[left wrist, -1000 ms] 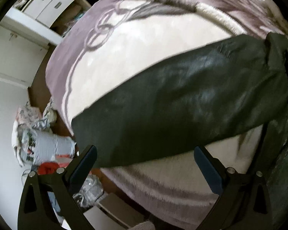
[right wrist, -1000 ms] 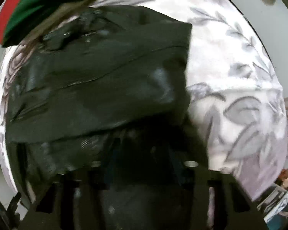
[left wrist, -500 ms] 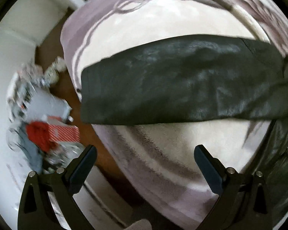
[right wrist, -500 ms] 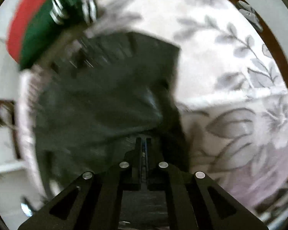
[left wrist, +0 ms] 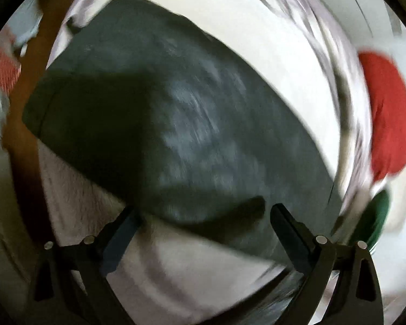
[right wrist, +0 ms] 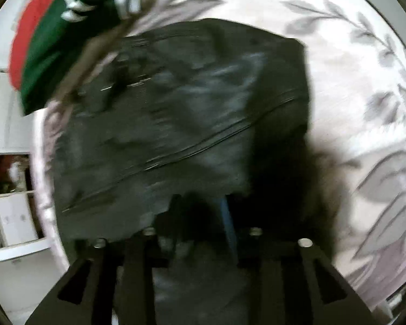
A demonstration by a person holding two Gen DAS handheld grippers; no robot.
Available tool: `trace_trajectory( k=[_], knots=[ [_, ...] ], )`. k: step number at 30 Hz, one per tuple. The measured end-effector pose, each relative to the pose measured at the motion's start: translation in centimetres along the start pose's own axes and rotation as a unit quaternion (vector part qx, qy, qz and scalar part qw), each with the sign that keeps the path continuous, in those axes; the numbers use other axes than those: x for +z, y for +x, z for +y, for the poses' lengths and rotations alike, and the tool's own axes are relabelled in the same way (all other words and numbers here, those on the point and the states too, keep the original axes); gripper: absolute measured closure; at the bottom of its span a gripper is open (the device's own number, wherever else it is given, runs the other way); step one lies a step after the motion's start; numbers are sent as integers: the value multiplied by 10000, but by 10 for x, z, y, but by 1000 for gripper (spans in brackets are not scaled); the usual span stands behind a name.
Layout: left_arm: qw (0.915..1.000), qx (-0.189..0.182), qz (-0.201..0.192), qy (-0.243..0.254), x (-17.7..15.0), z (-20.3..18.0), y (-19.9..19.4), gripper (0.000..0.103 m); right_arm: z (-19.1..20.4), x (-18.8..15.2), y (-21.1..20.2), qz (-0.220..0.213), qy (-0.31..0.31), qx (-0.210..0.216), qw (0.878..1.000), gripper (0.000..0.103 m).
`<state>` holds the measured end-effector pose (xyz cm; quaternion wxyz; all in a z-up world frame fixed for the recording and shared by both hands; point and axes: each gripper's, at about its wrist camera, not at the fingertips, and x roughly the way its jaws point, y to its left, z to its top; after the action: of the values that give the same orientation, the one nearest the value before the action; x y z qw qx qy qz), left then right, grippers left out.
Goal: Fold large clothes
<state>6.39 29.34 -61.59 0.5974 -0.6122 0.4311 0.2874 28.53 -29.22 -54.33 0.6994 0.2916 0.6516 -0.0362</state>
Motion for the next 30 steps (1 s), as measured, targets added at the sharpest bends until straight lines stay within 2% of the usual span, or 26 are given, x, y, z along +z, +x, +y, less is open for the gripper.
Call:
trace_trajectory(
  k=[2,4,5,6,7,11,14,16,20,23,25,26,27,30],
  knots=[
    [9987,-128,-210,-445,8,7,-4,26,25,-14,8,25,-253,-93,9996,68],
    [9964,-80,-414,-738,12,9,-11,59,50,-20,13,110,-425,-162,9989,68],
    [9955,-88,-512,-793,15,9,-16,69,66,-28,23,176,-548,-220,9981,68],
    [9955,-82,-571,-747,17,7,-19,92,75,-31,27,214,-629,-258,9975,68],
    [9958,-168,-619,-659,20,3,-22,97,82,-36,25,244,-694,-274,9969,68],
    [9961,-309,-828,-53,31,-20,-36,98,113,-57,26,384,-954,-311,9942,68],
    [9900,-749,-1098,473,44,-47,-55,98,134,-72,30,366,-1131,-291,9925,68],
    [9871,-1008,-1073,624,59,-51,-51,98,145,-80,35,353,-1221,-381,9912,68],
    [9922,-1063,-539,365,71,-26,-9,97,149,-86,43,424,-1206,-548,9903,68],
    [9906,-1351,-182,112,72,-5,8,88,151,-87,42,437,-1155,-580,9906,68],
    [9851,-1714,-9,-149,76,1,21,77,151,-86,42,443,-1112,-559,9912,62],
    [9828,-1836,24,-206,74,1,22,68,151,-86,41,428,-1112,-566,9913,57],
    [9811,-1911,-5,-292,78,-1,26,64,152,-85,40,400,-1130,-607,9909,56],
    [9850,-1695,-124,-280,83,-14,30,64,156,-85,37,318,-1196,-780,9892,54]
  ],
)
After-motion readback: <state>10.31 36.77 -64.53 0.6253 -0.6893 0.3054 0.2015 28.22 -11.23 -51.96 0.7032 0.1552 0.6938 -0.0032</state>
